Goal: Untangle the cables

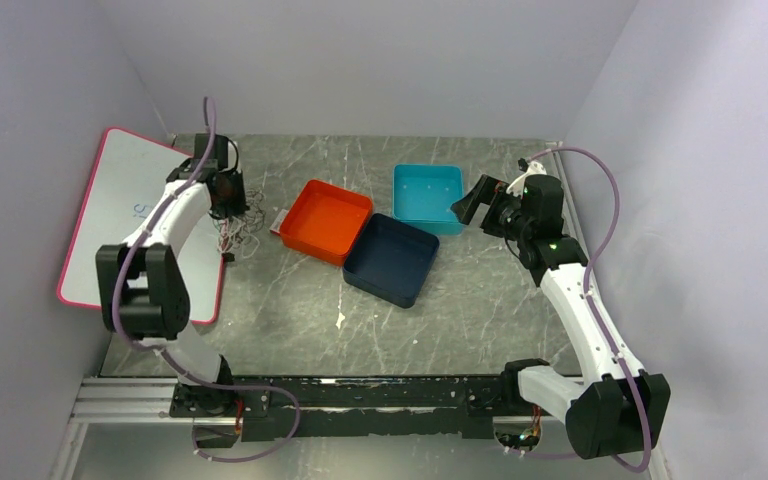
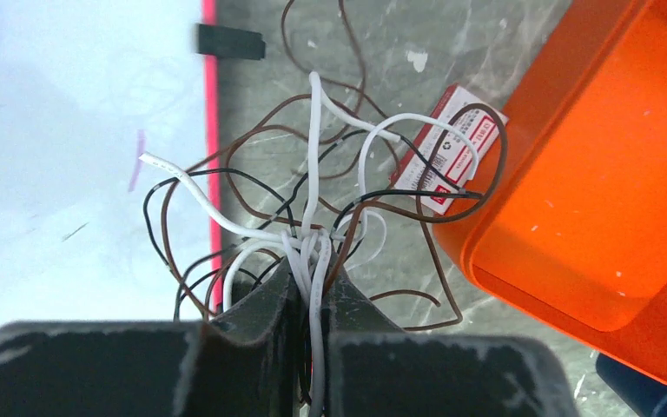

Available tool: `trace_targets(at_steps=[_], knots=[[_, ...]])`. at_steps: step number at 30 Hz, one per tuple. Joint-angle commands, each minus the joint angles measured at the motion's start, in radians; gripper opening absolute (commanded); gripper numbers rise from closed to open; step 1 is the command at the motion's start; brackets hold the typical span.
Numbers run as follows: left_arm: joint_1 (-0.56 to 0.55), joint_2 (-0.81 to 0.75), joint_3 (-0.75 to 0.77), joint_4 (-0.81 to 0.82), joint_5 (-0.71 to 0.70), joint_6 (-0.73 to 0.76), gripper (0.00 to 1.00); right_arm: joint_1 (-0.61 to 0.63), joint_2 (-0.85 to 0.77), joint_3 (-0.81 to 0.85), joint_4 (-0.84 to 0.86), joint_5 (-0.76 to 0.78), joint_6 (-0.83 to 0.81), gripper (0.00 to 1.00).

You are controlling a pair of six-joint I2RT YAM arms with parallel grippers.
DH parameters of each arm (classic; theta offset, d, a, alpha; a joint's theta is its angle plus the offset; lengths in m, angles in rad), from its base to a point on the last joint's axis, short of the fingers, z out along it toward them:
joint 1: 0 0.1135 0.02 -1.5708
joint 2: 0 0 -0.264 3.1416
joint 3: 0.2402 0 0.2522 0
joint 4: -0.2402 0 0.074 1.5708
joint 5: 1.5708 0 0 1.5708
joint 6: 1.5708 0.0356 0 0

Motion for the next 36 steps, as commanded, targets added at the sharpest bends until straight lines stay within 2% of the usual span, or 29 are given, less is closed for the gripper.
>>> trace_targets(at_steps=[1, 8, 14, 20, 25, 30, 36], knots=[[-0.006, -0.121, -0.017, -0.057, -0.054, -0.011, 0.07, -0.009, -0.02, 0.0, -0.004, 0.007, -0.007, 1.0], [-0.036, -0.324, -0.079, -0.136, -0.079, -0.024, 0.07, -0.009, -0.017, -0.005, 0.009, -0.013, -0.009, 1.0], [-0.165, -0.488, -0.124, -0.214, -0.148, -0.09, 0.07, -0.009, -0.009, -0.004, 0.022, -0.031, -0.004, 1.0], [-0.307, -0.584, -0.138, -0.312, -0.145, -0.164, 0.07, -0.009, -0.008, 0.006, 0.014, -0.035, -0.024, 1.0], [-0.467, -0.615, -0.177, -0.371, -0.126, -0.263, 0.07, -0.009, -0.013, 0.013, -0.002, -0.025, -0.04, 1.0], [-0.634, -0.595, -0.211, -0.47, -0.202, -0.349, 0.07, -0.009, -0.028, 0.008, -0.007, -0.027, -0.03, 1.0], [-0.691, -0.533, -0.242, -0.401, -0.202, -0.324, 0.07, -0.008, -0.028, -0.008, 0.0, -0.039, -0.018, 1.0]])
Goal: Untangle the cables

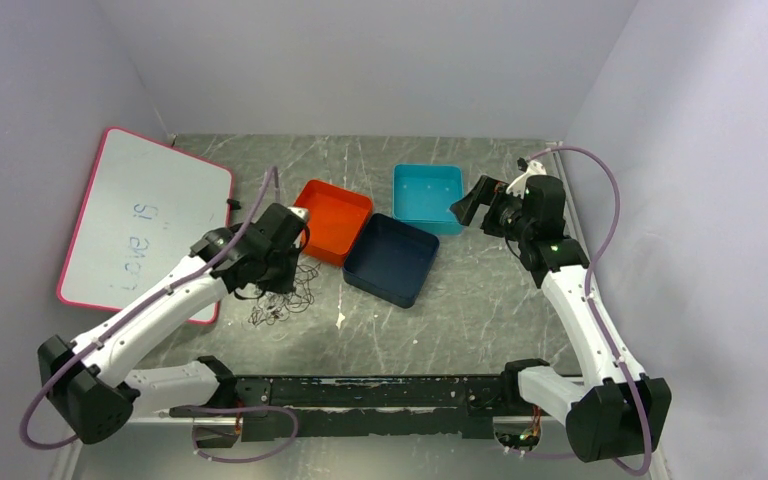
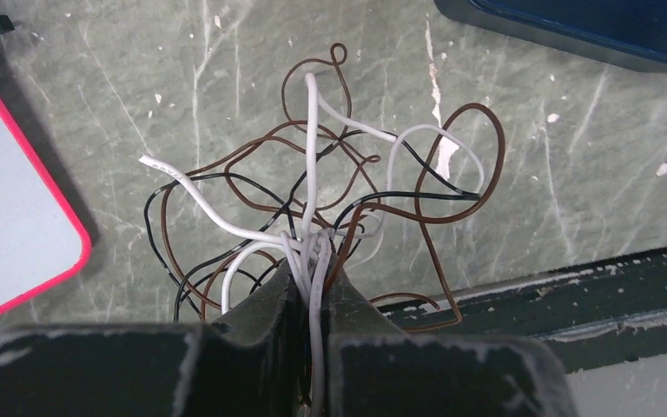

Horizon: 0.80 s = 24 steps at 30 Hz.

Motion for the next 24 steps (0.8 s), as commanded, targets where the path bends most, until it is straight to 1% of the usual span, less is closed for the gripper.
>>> trace_targets(at_steps=[1, 5, 7, 10, 13, 16, 19, 21, 24], knots=[[-0.016, 0.052, -0.028, 0.051, -0.052, 0.007, 0.07, -0.009, -0.015, -0.008, -0.001, -0.018, 0.005, 1.0], [-0.017, 0.139, -0.009, 0.113, -0.074, 0.059, 0.07, -0.009, -0.024, -0.008, -0.009, -0.01, 0.002, 1.0], [-0.018, 0.182, -0.017, 0.163, -0.084, 0.082, 0.11, -0.009, -0.022, -0.004, -0.015, -0.01, -0.001, 1.0], [-0.016, 0.245, -0.031, 0.218, -0.112, 0.091, 0.27, -0.009, -0.023, 0.002, -0.022, -0.009, -0.006, 1.0], [-0.017, 0.266, -0.062, 0.311, -0.108, 0.133, 0.48, -0.009, -0.018, -0.002, -0.016, -0.003, -0.006, 1.0], [-0.014, 0.282, -0.065, 0.36, -0.109, 0.147, 0.62, -0.009, -0.011, -0.003, -0.013, -0.004, -0.006, 1.0], [-0.007, 0.282, -0.043, 0.35, -0.137, 0.144, 0.71, -0.009, -0.01, -0.005, -0.013, 0.002, -0.005, 1.0], [0.009, 0.258, -0.04, 0.348, -0.139, 0.14, 0.73, -0.009, -0.014, -0.009, -0.009, 0.012, -0.007, 1.0], [0.065, 0.191, -0.044, 0.354, -0.116, 0.129, 0.78, -0.009, -0.02, -0.012, -0.003, 0.028, -0.014, 1.0]])
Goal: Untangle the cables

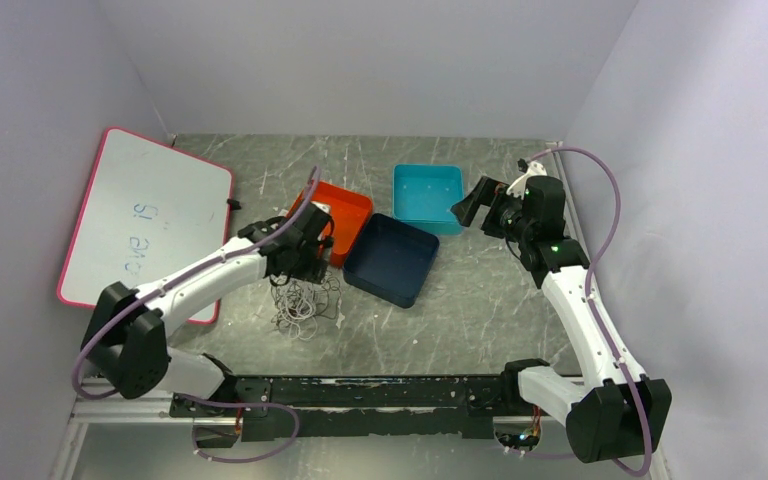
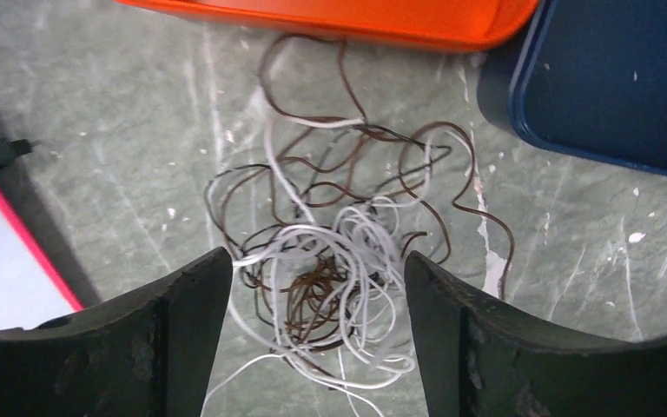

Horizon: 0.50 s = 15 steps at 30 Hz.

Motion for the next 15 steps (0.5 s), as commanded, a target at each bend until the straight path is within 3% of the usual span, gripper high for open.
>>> trace_targets(at_steps=[1, 8, 15], knots=[[0.076, -0.112, 0.021, 0.049, -0.006, -0.006, 0.78, -0.009, -0.017, -0.012, 0.011, 0.035, -0.016, 1.0], [0.273, -0.266, 0.008, 0.073, 0.089, -0.078, 0.8, -0.01, -0.045, -0.024, 0.024, 0.176, 0.012, 0.99], [0.456, -0.302, 0.027, 0.086, 0.26, -0.073, 0.86, -0.01, -0.052, -0.025, 0.003, 0.252, 0.016, 0.98]])
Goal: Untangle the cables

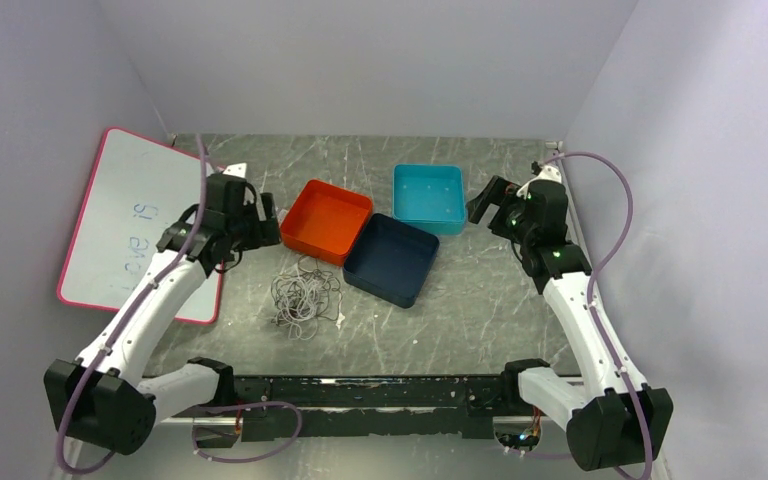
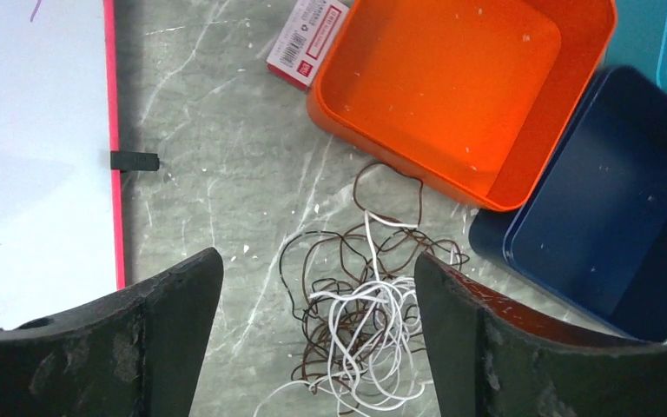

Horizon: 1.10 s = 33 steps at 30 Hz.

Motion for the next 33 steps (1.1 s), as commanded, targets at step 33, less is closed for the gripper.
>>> trace_targets(at_steps=[33], knots=[[0.354, -0.27, -0.131, 0.169, 0.46, 0.024, 0.95, 1.01, 0.441, 0.166, 0.182, 0.403, 0.433, 0.8]])
